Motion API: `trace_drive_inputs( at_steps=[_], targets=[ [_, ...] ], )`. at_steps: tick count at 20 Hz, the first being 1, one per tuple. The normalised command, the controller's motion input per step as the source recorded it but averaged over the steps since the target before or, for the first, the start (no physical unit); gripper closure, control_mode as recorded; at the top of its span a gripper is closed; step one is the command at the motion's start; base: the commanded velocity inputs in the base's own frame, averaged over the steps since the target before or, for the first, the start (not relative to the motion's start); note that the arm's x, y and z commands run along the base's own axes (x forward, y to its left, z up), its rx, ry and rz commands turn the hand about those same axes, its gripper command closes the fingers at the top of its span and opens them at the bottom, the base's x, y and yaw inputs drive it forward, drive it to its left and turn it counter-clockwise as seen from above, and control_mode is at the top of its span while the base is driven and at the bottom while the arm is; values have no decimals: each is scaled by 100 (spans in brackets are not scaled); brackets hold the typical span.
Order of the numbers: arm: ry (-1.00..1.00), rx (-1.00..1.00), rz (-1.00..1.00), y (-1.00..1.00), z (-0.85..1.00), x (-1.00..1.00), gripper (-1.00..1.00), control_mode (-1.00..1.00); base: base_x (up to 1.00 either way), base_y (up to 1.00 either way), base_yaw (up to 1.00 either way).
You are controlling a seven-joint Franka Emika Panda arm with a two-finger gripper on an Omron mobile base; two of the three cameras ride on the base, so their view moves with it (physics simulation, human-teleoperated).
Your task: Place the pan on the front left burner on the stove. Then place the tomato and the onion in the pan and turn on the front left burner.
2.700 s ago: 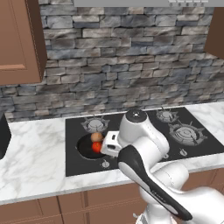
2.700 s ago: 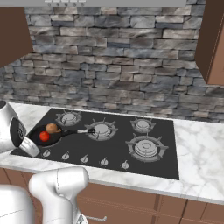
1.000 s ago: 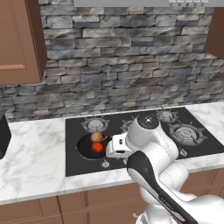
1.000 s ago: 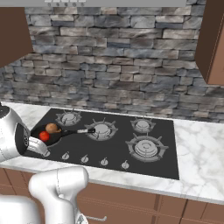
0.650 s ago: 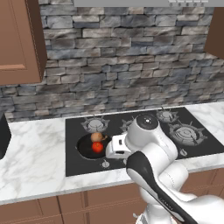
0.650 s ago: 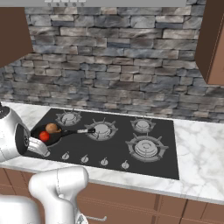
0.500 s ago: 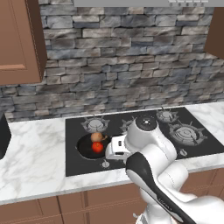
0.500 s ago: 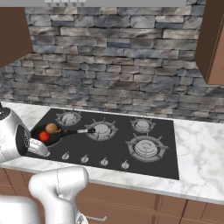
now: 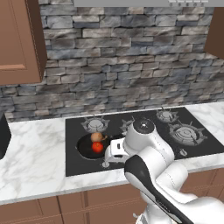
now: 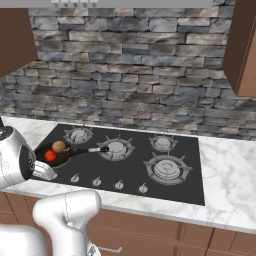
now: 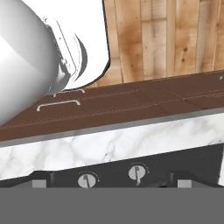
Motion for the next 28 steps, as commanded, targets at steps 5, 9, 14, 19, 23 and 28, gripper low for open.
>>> trace_drive_inputs(
  at_steps=[5,9,14,19,23,28],
  targets=[
    [0,0,0,0,-16,18,-100,-100,0,0,0],
    [0,0,0,0,-18,31,-100,-100,0,0,0],
    [0,0,0,0,-19,22,-100,-100,0,0,0],
    [0,0,0,11,-15,15,-100,-100,0,0,0],
    [0,0,0,12,-4,28,-100,-100,0,0,0],
    [0,0,0,2,-6,20,-100,-100,0,0,0]
  ],
)
